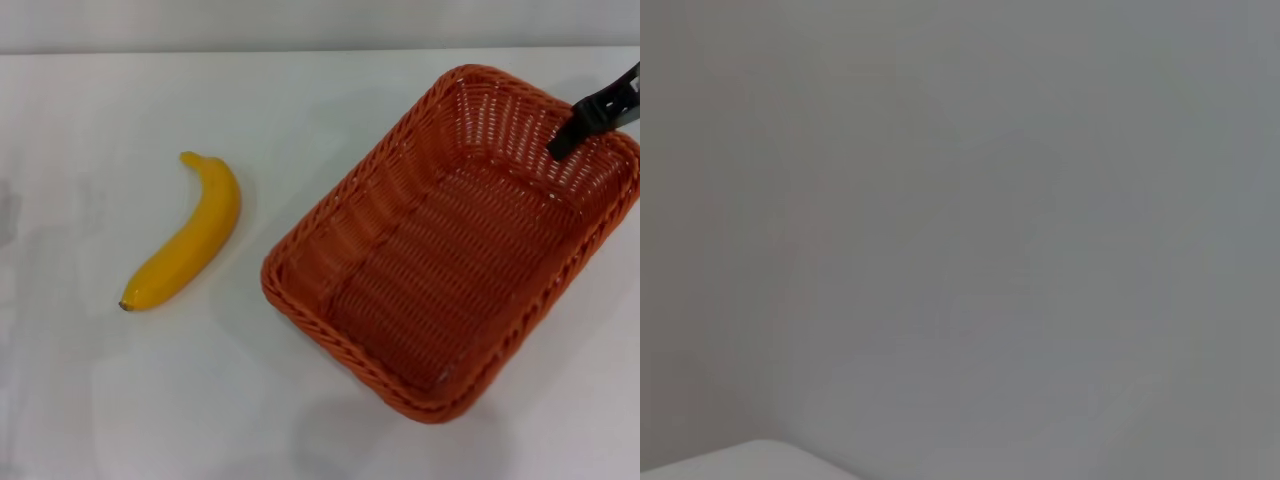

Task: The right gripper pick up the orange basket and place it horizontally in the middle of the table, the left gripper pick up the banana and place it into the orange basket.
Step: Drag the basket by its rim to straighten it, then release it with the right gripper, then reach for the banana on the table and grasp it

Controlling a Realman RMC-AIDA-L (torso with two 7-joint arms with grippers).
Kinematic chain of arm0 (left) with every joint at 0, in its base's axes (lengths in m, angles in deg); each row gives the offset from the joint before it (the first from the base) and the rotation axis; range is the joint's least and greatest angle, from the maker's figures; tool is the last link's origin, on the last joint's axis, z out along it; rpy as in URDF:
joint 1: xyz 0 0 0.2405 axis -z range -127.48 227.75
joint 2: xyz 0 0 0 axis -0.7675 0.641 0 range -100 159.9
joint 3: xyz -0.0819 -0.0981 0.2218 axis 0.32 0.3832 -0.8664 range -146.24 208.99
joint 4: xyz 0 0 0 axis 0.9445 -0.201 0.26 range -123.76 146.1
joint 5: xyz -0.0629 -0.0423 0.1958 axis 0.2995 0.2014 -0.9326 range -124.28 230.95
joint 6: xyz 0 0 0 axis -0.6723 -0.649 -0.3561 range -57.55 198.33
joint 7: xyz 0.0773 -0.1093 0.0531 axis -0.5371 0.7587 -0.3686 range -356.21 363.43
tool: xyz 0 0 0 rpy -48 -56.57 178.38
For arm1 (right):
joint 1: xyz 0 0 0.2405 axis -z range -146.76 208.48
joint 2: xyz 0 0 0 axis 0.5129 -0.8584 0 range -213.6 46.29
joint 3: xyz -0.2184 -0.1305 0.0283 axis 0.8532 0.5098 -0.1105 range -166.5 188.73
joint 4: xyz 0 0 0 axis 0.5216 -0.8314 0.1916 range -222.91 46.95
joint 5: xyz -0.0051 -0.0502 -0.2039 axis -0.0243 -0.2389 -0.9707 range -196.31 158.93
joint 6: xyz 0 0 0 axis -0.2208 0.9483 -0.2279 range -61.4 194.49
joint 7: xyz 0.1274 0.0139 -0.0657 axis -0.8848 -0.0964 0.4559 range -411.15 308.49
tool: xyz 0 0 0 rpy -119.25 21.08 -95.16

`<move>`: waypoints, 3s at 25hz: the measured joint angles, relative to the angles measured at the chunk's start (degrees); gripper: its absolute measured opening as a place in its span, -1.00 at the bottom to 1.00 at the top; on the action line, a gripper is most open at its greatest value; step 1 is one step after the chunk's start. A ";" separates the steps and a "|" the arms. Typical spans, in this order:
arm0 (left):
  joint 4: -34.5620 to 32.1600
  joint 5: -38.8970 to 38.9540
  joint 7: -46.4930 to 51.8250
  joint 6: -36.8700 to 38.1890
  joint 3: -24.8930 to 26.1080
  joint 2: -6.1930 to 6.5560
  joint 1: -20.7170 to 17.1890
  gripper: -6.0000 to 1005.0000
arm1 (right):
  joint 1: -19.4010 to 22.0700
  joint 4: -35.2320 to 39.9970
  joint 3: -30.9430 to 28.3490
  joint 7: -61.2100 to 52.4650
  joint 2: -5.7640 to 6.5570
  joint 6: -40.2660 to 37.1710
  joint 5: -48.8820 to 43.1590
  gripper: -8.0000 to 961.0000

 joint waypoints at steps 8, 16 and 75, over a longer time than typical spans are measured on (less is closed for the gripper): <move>0.09 0.06 -0.04 0.00 0.00 0.17 0.52 0.72 | 1.41 -0.82 -4.52 -3.99 1.74 3.64 6.21 -0.62; 0.69 0.11 -0.05 0.00 0.00 0.22 0.64 0.72 | 7.58 -0.47 -6.19 -10.17 2.82 0.72 17.74 -0.59; 4.43 2.20 -0.01 0.00 0.18 0.29 2.62 0.72 | 32.95 5.25 -6.65 7.56 -4.76 -14.14 58.92 0.84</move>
